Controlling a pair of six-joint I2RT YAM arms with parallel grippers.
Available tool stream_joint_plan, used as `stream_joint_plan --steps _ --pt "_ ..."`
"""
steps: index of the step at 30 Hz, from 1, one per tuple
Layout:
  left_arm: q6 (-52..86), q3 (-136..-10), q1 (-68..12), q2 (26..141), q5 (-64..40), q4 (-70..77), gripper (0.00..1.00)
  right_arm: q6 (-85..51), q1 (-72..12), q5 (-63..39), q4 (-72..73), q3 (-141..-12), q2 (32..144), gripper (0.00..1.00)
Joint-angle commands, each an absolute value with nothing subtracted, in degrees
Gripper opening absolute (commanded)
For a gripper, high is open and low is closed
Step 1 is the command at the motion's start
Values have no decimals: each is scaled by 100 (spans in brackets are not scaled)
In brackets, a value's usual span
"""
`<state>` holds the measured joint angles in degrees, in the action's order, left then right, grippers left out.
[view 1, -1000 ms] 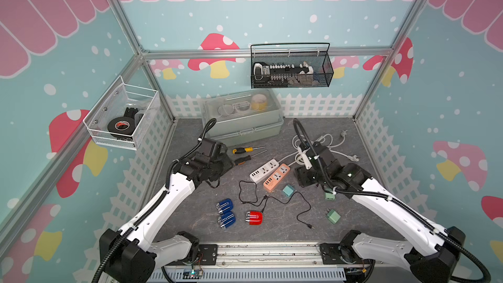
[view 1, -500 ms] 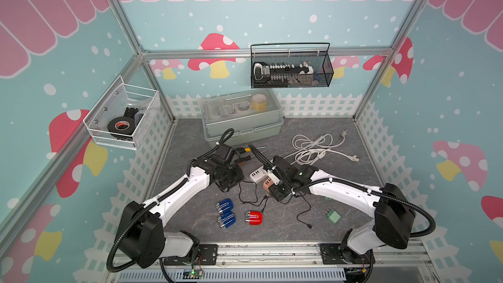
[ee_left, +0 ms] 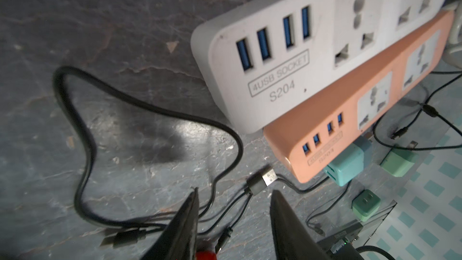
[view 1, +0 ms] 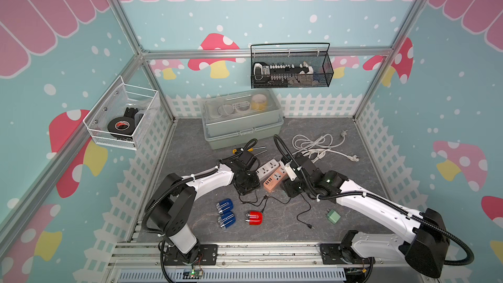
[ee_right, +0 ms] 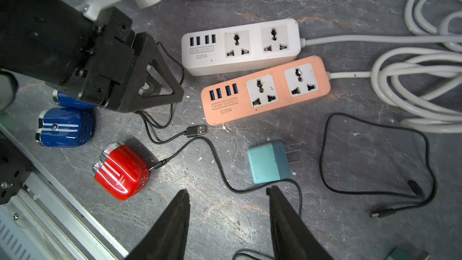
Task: Charge the electric shaver
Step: Pick up the charging cable from the center of the board.
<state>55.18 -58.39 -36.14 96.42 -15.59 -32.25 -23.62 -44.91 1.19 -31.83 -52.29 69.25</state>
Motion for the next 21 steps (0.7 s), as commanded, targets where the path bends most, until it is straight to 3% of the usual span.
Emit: stream_joint_plan --steps 1,6,9,14,21 --pt "5598 -6014 -3643 9923 -1330 -2981 44 -2555 -4274 -164 -3107 -5014 6795 52" --pt "5543 -5968 -3648 10033 -1170 -2909 36 -2591 -4077 -373 -3055 -4916 6741 52" --pt "5414 -5985 -3632 9967 -973 -3005 20 -2526 -4043 -499 -2993 -4889 6814 52" --pt "5118 -5883 -3258 9597 -700 -3178 5 -2379 -4067 -758 -2880 -4927 7069 52" --pt "4196 -6131 -2546 9185 -673 -3513 0 -2145 -4276 -986 -2576 -5295 7832 51"
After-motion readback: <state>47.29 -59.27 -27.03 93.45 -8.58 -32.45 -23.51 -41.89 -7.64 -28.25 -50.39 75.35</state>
